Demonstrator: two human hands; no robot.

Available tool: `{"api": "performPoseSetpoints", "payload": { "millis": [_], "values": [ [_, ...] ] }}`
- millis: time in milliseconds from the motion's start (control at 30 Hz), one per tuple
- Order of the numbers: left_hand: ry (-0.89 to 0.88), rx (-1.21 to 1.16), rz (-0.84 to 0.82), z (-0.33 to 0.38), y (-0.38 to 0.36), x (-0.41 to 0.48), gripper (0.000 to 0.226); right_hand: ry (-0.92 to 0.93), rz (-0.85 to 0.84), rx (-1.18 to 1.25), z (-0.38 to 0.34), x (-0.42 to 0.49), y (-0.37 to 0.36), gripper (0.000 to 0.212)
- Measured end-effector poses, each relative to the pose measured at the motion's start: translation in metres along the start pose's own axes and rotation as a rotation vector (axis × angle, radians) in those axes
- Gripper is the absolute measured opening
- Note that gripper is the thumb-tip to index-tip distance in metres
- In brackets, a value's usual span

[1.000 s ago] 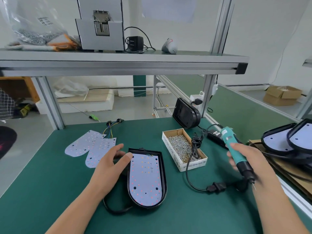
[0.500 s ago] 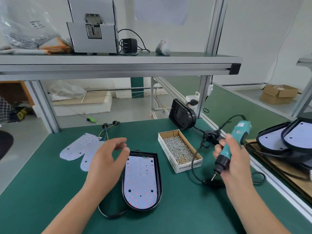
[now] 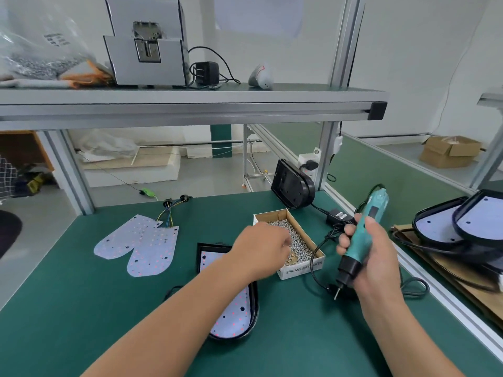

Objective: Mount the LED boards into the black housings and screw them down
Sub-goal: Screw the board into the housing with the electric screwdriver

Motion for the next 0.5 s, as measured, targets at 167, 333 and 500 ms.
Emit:
{"api": "performPoseSetpoints", "payload": {
  "millis": [167, 333, 500],
  "values": [
    [0.017, 0.248, -0.065, 0.007, -0.020, 0.032, 0.028, -0.017, 0.023, 0.035, 0.005, 0.004, 0.006, 0.037],
    [0.088, 0.334, -0.049, 0.006, -0.032, 0.048, 0.037, -0.008, 0.011, 0.033, 0.004, 0.004, 0.006, 0.030],
    [0.116, 0.234, -0.067, 0.007, -0.035, 0.048, 0.032, -0.010, -0.009, 0.018, 0.003, 0.003, 0.004, 0.019]
  ]
}}
Point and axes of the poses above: each hand's wrist, its own x-axis towards the middle knuckle, its own y-axis out of the back of the hand, z = x × y, the point moved 5 cm from there along x, towards the middle knuckle
